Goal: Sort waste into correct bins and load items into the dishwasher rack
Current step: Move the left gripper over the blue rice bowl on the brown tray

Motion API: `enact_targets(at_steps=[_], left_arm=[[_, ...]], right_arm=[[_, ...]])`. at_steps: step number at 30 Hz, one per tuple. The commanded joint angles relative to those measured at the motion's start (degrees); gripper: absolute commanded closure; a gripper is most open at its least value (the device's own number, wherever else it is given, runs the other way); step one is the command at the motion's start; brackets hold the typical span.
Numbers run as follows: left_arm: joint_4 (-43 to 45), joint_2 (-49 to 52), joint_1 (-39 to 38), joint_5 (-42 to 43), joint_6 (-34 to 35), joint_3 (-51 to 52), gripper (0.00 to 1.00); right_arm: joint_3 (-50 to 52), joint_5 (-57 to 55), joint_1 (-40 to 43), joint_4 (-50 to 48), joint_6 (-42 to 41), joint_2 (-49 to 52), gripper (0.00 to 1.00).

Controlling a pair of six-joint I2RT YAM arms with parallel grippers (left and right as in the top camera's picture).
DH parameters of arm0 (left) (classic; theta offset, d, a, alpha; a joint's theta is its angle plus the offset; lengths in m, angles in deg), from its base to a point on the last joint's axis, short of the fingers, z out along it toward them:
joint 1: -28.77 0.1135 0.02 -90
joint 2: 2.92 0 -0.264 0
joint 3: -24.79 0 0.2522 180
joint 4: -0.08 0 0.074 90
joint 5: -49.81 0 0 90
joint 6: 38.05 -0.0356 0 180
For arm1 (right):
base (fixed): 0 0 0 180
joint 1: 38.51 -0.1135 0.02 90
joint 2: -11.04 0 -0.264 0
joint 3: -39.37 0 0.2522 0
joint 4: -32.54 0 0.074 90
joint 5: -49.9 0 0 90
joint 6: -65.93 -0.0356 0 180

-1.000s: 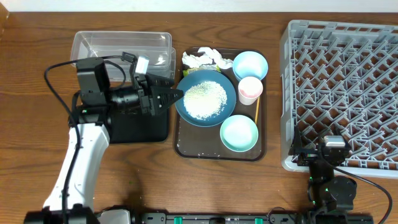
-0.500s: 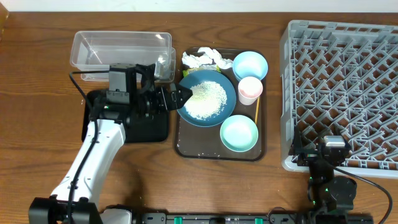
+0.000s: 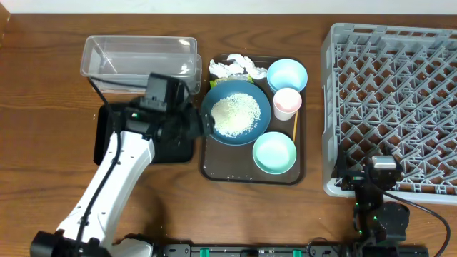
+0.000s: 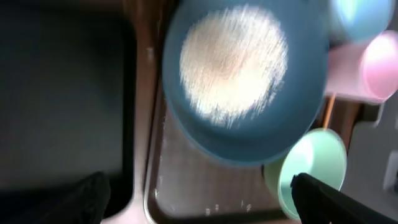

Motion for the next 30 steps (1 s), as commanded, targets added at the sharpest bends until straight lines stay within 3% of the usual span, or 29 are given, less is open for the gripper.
enact_targets(at_steps=[1, 5, 10, 18, 26, 30], left_arm=[[1.38, -0.11, -1.25, -7.19, -1.95, -5.44, 0.05], [6.95, -0.09, -2.32, -6.62, -0.55, -5.60, 0.05], [6.54, 0.09, -3.02, -5.64, 1.66, -5.07, 0.05], [8.26, 0.42, -11.63, -5.73, -6.93, -5.20, 0.05], [9.64, 1.49, -20.41, -24.98, -9.01, -6.40, 0.05], [12.76, 1.55, -21.27, -26.03, -8.76, -6.29, 0.05]], right_arm=[[0.07, 0.26, 0.26, 0.24, 0.44, -0.20, 0.01], [0.07, 0.26, 0.26, 0.24, 0.44, -0.20, 0.01], [0.07, 0.26, 0.26, 0.24, 0.46, -0.20, 0.01], [0.07, 0.26, 0.26, 0.24, 0.46, -0.20, 0.01], [0.07, 0.26, 0.26, 0.24, 0.46, -0.20, 0.01], [0.07, 0.26, 0.26, 0.24, 0.46, -0.20, 0.01]])
